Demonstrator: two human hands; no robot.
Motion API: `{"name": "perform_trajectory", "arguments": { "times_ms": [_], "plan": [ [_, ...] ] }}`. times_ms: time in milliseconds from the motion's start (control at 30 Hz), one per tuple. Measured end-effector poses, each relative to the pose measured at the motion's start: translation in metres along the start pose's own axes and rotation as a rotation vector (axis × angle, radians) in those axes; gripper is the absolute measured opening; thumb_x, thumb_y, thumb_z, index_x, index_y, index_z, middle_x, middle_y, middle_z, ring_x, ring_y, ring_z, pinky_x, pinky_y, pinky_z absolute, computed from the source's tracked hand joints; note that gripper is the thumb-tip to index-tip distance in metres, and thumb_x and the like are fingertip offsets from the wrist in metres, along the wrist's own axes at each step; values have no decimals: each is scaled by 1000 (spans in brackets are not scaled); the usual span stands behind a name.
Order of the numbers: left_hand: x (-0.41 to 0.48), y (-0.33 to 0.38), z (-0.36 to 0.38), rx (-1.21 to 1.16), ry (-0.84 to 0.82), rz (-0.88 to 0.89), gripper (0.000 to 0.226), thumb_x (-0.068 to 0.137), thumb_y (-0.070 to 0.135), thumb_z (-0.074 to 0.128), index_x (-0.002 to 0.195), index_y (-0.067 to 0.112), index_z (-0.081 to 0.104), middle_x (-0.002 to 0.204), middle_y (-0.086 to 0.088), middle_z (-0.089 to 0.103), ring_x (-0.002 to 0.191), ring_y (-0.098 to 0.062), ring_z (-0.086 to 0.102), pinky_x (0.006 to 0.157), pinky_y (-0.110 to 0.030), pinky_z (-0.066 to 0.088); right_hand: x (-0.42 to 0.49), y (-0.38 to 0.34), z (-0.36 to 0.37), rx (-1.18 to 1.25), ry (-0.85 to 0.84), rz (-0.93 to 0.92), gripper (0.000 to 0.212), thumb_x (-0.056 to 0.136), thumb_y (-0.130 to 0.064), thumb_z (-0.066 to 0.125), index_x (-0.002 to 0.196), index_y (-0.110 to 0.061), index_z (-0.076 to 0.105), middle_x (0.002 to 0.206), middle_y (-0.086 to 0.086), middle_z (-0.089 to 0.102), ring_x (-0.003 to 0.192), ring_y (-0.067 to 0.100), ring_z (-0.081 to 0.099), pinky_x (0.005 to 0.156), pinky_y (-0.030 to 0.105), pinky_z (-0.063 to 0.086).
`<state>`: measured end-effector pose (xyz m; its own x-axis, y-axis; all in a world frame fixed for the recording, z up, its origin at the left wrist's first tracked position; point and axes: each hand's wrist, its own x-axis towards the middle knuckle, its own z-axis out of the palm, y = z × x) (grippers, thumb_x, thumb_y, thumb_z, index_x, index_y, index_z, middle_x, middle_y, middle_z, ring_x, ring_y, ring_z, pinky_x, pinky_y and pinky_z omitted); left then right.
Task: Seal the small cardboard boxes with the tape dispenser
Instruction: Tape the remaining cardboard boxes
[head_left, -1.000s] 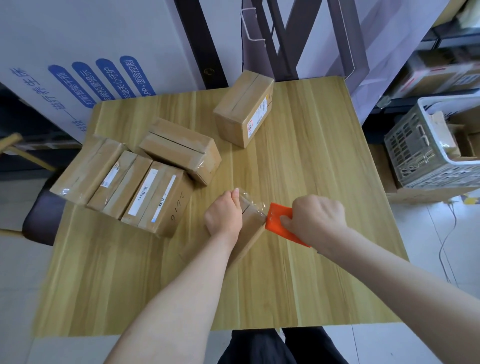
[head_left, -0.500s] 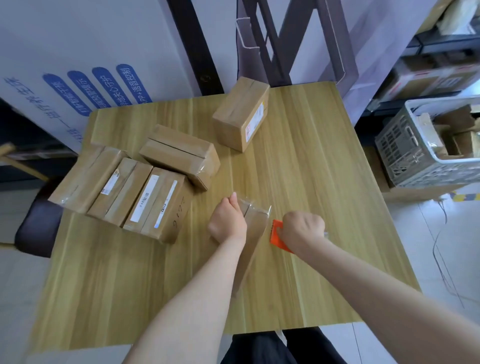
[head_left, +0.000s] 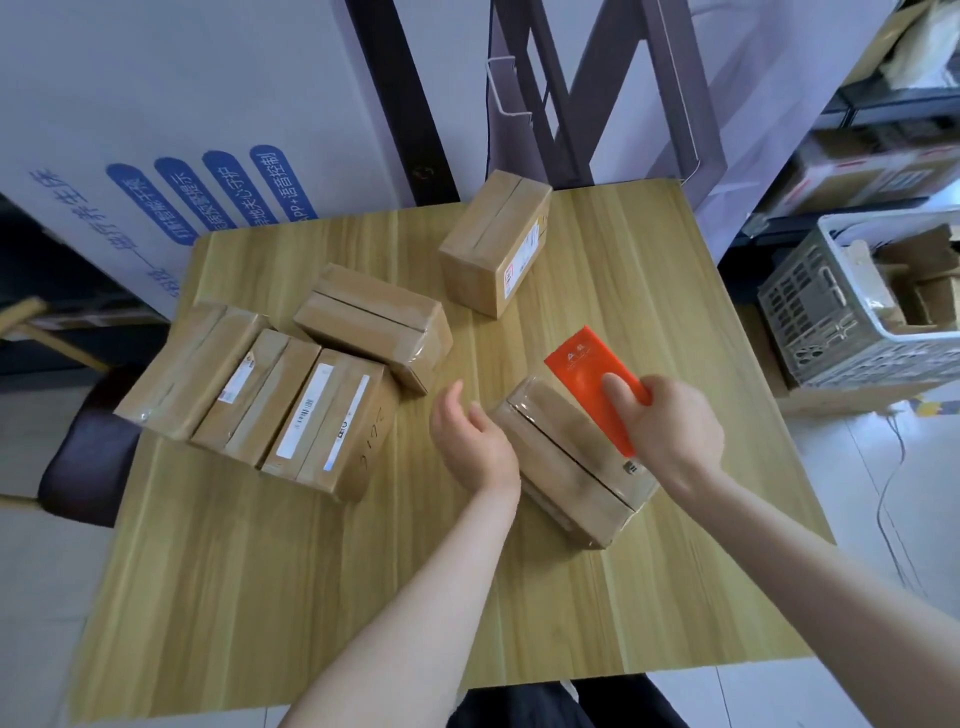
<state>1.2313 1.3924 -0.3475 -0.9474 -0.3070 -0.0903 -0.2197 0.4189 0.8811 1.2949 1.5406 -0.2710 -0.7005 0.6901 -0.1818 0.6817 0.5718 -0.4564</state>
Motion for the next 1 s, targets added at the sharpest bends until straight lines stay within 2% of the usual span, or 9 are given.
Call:
{"name": "perform_trajectory", "arguments": {
  "times_ms": [67,133,233,333,500,667,800,867,1000],
  "plan": [
    [4,-4,-3,103,-105,452,32,94,-1,47,119,10,65,127,-3,62,126,-18,51,104,-18,34,-11,5,6,130,4,78,53,92,-56,46,66,-10,55,59,0,55,58,23,54,51,29,33],
    [16,-4,2,185,-274,688,34,92,-5,49,119,7,66,126,-5,64,125,-18,53,105,-22,37,-20,12,14,267,10,173,54,92,-54,48,65,-8,54,55,0,51,53,21,48,48,28,31],
    [30,2,13,340,-648,727,41,97,6,44,137,14,52,144,-1,48,135,-15,42,110,-25,31,-25,19,23,346,30,237,54,92,-53,49,65,-7,55,52,-1,48,48,18,44,47,28,29],
    [37,-4,25,558,-748,714,44,103,24,34,147,27,37,153,12,33,140,-10,32,110,-31,36,-21,20,25,358,23,241,53,92,-54,49,65,-9,56,53,-2,50,48,17,46,47,28,30],
    [45,-4,29,535,-750,588,41,103,33,29,143,31,41,147,12,42,130,-14,45,100,-32,43,-20,18,27,326,37,243,52,92,-54,50,61,-12,53,51,-3,50,48,16,47,46,27,29],
    [62,3,32,456,-936,340,34,101,41,32,127,30,51,123,4,61,111,-23,56,85,-31,43,-21,15,28,338,32,250,51,91,-54,50,65,-10,56,53,-2,51,50,17,48,47,27,29],
    [70,13,34,288,-1111,-161,57,97,59,28,127,20,57,131,-4,58,118,-20,54,98,-33,42,-20,14,31,341,44,246,51,91,-54,50,66,-10,58,54,-1,52,52,19,50,47,27,32],
    [72,20,28,159,-1136,-374,66,94,67,24,110,20,68,119,-2,66,103,-15,62,89,-32,48,-20,13,31,338,49,244,51,90,-54,50,66,-10,59,55,0,54,53,20,52,47,27,32],
    [79,5,8,-301,-657,-354,39,101,43,37,108,20,67,114,1,69,95,-11,66,86,-28,51,-21,12,29,331,48,233,50,91,-54,48,73,-10,63,63,4,61,59,23,57,49,27,35]
  ]
}}
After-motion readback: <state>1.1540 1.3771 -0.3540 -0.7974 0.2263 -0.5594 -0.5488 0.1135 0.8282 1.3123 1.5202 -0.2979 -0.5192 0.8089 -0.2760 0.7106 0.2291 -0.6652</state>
